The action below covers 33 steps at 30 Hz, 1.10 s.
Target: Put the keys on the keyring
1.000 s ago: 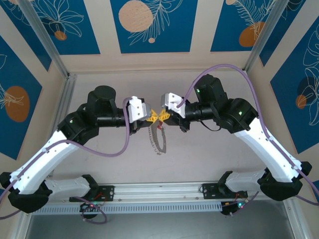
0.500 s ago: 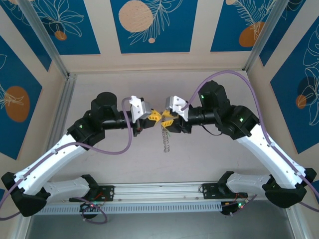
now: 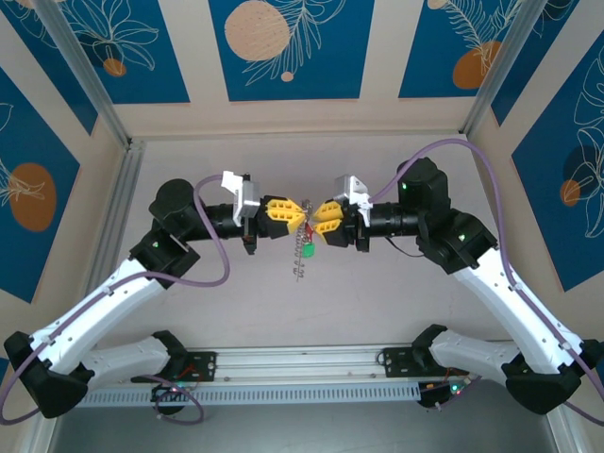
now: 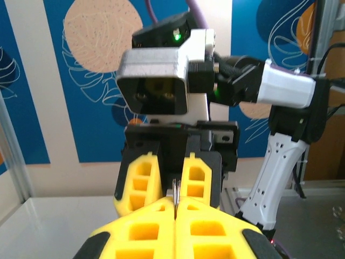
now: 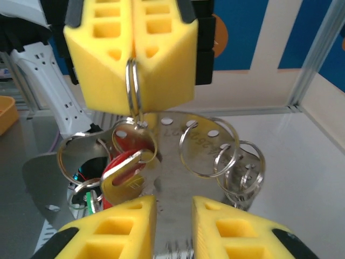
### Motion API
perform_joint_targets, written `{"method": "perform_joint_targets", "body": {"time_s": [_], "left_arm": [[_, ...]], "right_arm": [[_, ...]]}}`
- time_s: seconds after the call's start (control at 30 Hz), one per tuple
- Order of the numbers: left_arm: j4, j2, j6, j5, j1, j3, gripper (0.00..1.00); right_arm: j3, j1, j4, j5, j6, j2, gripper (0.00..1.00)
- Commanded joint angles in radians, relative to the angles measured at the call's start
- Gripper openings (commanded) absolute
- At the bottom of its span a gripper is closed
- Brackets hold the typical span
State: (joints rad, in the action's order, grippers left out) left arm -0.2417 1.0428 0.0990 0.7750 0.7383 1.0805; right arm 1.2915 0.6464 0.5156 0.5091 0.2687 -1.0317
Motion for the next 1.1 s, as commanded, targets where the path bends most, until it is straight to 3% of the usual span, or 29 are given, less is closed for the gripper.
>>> {"method": "perform_joint_targets", "body": {"time_s": [0.0,0.23,0.47,0.5,0.63,0.8,0.93,1.07], "left_arm": [[-0.157,0.003,0.090,0.068,-0.019,-0.001,0.00],[-0.256,0.020,0.205,0.118,-0.041,0.009,0.00],[-0.315,0.025,0.275,0.121,-0.066,0.004,0.00],[-0.273,0.024,0.250,0.103,-0.068,0.010,0.00],[0.166,0.028,0.031,-0.047,-0.067,0.102,0.00],[0.519,0.071,-0.130,-0.271,-0.068,0.156,0.00],[0.672,0.148,-0.198,-0.370,-0.061,0.155,0.00],[0.726,0.205,-0.240,-0.434,-0.051,0.132,0.00]], "right_arm": [[-0.038,-0.005,-0.086,0.106,-0.024,0.043,0.24],[-0.096,-0.002,-0.199,0.179,-0.052,0.095,0.24],[-0.127,-0.004,-0.227,0.128,-0.059,0.118,0.25],[-0.129,-0.005,-0.223,0.090,-0.059,0.116,0.27],[-0.119,-0.015,-0.163,-0.153,-0.067,0.103,0.43],[-0.189,-0.040,-0.148,-0.392,-0.108,0.139,0.61],[-0.233,-0.080,-0.129,-0.497,-0.170,0.166,0.70],[-0.260,-0.158,-0.122,-0.554,-0.214,0.197,0.76]]}}
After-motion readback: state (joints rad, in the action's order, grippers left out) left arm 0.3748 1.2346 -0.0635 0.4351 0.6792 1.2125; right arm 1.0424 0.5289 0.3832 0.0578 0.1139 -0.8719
